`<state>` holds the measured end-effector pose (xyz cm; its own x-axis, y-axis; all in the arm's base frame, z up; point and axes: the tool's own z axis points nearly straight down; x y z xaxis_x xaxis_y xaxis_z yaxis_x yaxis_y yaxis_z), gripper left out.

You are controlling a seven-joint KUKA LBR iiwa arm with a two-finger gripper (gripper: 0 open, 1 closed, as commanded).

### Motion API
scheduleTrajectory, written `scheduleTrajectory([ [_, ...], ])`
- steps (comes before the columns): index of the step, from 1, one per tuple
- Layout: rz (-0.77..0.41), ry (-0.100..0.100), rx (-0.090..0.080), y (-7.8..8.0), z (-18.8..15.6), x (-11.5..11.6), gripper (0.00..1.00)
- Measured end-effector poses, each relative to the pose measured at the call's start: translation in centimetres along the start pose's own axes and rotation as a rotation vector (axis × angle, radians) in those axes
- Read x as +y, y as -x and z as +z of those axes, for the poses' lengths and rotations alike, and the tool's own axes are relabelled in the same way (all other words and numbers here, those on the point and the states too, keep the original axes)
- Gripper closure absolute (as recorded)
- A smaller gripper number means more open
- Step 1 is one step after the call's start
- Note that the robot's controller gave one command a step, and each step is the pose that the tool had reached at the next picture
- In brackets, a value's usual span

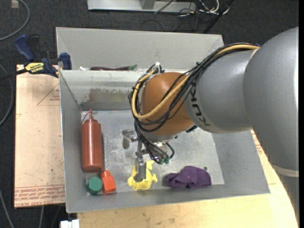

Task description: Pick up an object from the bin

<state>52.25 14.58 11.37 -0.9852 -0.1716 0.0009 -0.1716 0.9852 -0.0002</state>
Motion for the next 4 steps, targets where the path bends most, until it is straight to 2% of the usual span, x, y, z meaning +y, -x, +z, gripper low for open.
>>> scheduleTrajectory([
  [1,0.168,0.004,-0.001,0.0,1.5,-1.8,0.0],
  [2,-0.342,0.004,-0.002,-2.0,4.1,-3.8,1.0],
  [3,-0.342,0.004,-0.002,-2.0,4.1,-3.8,1.0],
  [4,-0.357,0.006,0.006,-2.8,1.3,-4.1,1.0],
])
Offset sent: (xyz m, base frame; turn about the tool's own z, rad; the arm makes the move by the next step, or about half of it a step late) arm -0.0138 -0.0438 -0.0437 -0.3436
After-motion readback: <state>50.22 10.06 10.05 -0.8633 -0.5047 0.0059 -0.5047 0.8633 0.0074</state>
